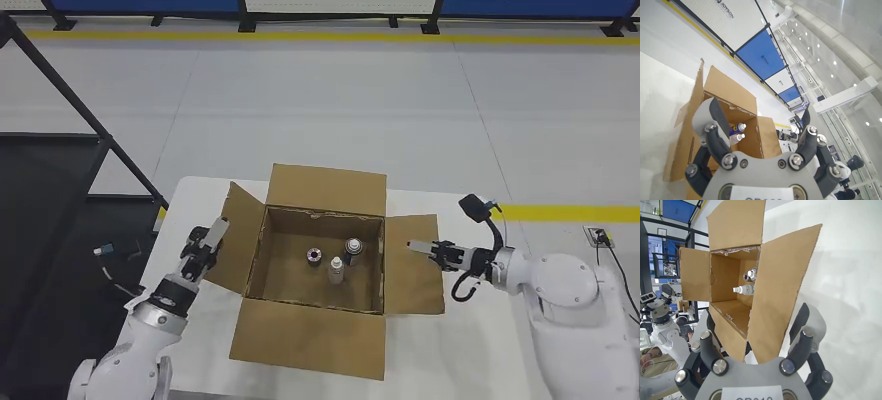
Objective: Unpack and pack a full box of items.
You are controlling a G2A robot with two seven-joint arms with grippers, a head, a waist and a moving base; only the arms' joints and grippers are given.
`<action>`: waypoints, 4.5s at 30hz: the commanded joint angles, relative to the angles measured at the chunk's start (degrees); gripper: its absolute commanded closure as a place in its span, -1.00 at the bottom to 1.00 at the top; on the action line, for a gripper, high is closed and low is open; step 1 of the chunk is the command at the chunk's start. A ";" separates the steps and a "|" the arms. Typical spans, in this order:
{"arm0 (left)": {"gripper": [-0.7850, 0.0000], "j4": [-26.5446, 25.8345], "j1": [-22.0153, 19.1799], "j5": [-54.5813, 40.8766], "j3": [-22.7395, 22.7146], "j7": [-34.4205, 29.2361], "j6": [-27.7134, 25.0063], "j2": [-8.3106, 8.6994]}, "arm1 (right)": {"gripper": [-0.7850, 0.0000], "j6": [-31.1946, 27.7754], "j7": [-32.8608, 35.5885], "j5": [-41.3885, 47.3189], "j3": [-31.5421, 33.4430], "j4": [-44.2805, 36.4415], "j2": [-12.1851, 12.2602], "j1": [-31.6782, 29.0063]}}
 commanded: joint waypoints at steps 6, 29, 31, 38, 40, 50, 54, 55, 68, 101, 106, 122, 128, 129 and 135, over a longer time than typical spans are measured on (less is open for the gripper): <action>-1.00 2.42 1.27 -2.02 -4.79 1.48 1.44 0.38 | -1.00 -2.44 1.99 3.03 -2.05 2.28 0.52 1.73; -1.00 2.12 0.45 1.75 3.81 -3.89 -0.17 1.23 | -1.00 -6.24 -1.92 21.49 -14.87 8.16 -0.20 11.21; -1.00 2.23 -0.12 1.75 5.24 -4.30 -0.03 1.23 | -1.00 -6.37 -2.55 23.34 -16.29 10.60 -0.48 12.64; -1.00 5.72 -4.46 1.50 9.97 -5.06 2.36 1.10 | -1.00 -8.70 -2.20 30.14 -20.63 20.53 -1.46 17.16; -1.00 6.90 -5.64 1.85 11.18 -5.18 2.99 1.07 | -1.00 -10.24 -2.49 31.07 -21.46 22.98 -1.66 18.07; -1.00 12.20 -9.42 2.46 15.42 -5.45 4.76 0.95 | -1.00 -20.33 -9.06 26.22 -25.03 25.69 -1.92 17.05; -1.00 13.81 -10.25 2.83 16.75 -5.57 5.17 0.92 | -1.00 -22.14 -10.76 23.14 -25.64 24.58 -1.66 15.95; -1.00 14.23 -10.48 3.02 17.04 -5.60 5.25 0.92 | -1.00 -21.99 -11.36 22.10 -25.74 24.38 -1.58 15.80; -1.00 18.80 -12.58 6.73 20.69 -5.12 6.15 0.90 | -1.00 -23.05 -13.82 13.74 -27.62 18.98 -0.82 13.78; -1.00 5.50 -5.20 2.04 10.97 -2.12 3.77 2.13 | -1.00 -19.64 -18.76 15.52 -26.65 17.09 0.03 15.32; -1.00 2.00 1.18 -1.92 1.83 -5.30 2.21 3.01 | -1.00 -17.43 -18.86 8.38 -26.67 15.11 0.56 15.32; -1.00 13.02 8.12 -16.30 -11.45 -35.88 -8.52 6.08 | -1.00 -15.50 -27.72 19.36 -23.00 20.59 0.08 15.82; -1.00 18.15 4.81 -17.21 -8.45 -43.73 -10.86 7.01 | -1.00 -11.59 -35.97 17.92 -23.62 25.58 -0.55 17.99; -1.00 18.72 4.15 -16.78 -7.77 -44.45 -11.13 7.14 | -1.00 -10.52 -37.27 17.26 -24.20 26.42 -0.76 18.54; -1.00 21.33 1.56 -17.96 -4.53 -49.52 -12.65 7.87 | -1.00 -7.41 -43.54 16.10 -26.47 31.87 -1.96 21.61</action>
